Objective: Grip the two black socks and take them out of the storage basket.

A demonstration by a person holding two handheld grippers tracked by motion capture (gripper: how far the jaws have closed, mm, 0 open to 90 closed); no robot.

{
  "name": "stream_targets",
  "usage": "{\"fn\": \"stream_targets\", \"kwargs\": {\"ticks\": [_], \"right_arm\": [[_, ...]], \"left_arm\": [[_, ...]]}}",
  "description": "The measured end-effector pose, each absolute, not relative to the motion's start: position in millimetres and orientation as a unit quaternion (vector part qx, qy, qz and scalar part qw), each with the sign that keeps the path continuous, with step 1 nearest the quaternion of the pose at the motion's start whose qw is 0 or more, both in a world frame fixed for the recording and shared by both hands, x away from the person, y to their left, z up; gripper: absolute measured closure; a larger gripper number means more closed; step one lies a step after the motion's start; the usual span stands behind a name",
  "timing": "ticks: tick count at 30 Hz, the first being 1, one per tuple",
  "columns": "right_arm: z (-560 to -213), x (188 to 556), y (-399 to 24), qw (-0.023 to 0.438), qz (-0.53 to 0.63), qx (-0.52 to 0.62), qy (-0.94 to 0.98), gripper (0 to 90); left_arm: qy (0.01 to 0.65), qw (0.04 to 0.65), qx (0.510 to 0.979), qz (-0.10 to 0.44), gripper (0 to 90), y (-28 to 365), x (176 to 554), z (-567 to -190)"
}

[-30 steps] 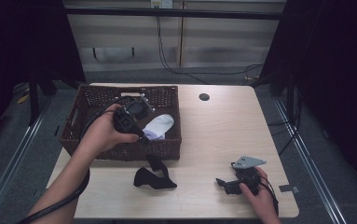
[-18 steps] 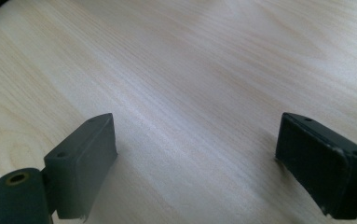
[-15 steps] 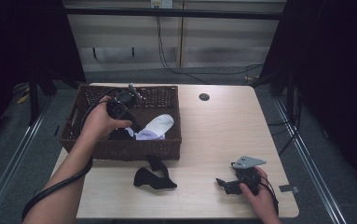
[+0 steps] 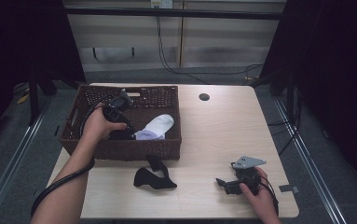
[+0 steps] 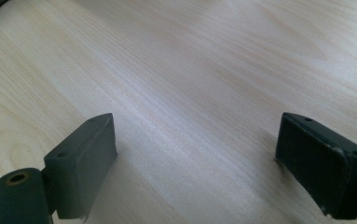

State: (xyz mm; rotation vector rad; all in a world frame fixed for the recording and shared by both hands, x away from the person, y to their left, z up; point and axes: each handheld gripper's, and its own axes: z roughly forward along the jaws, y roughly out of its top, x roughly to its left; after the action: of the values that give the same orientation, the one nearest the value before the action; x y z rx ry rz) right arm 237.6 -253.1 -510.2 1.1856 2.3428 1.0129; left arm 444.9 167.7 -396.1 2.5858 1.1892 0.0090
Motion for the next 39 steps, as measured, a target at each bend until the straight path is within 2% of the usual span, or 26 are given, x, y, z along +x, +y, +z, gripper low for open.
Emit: {"fn": "stream_targets", "kwargs": {"ticks": [7, 24, 30, 35, 36, 39], "right_arm": [[-510, 238, -253, 0.163, 0.355, 0.415, 0.821, 11.5], [-510, 238, -253, 0.163, 0.355, 0.415, 0.822, 11.5], [-510, 238, -253, 0.163, 0.355, 0.415, 0.821, 11.5], [-510, 238, -253, 0.163, 0.355, 0.415, 0.821, 11.5], [-510, 238, -253, 0.163, 0.355, 0.415, 0.821, 11.5], [-510, 238, -253, 0.163, 0.355, 0.415, 0.821, 11.5]], "left_arm": [[0.433, 0.131, 0.891, -0.012, 26.0, 179, 453, -413], [0.450, 0.107, 0.886, -0.033, 25.1, 187, 454, -434], [0.458, 0.091, 0.883, -0.054, 34.7, 186, 452, -437], [0.446, 0.077, 0.889, -0.065, 50.6, 184, 451, -440], [0.445, 0.074, 0.890, -0.066, 50.6, 183, 451, -440], [0.442, 0.071, 0.891, -0.070, 63.5, 182, 450, -441]]}}
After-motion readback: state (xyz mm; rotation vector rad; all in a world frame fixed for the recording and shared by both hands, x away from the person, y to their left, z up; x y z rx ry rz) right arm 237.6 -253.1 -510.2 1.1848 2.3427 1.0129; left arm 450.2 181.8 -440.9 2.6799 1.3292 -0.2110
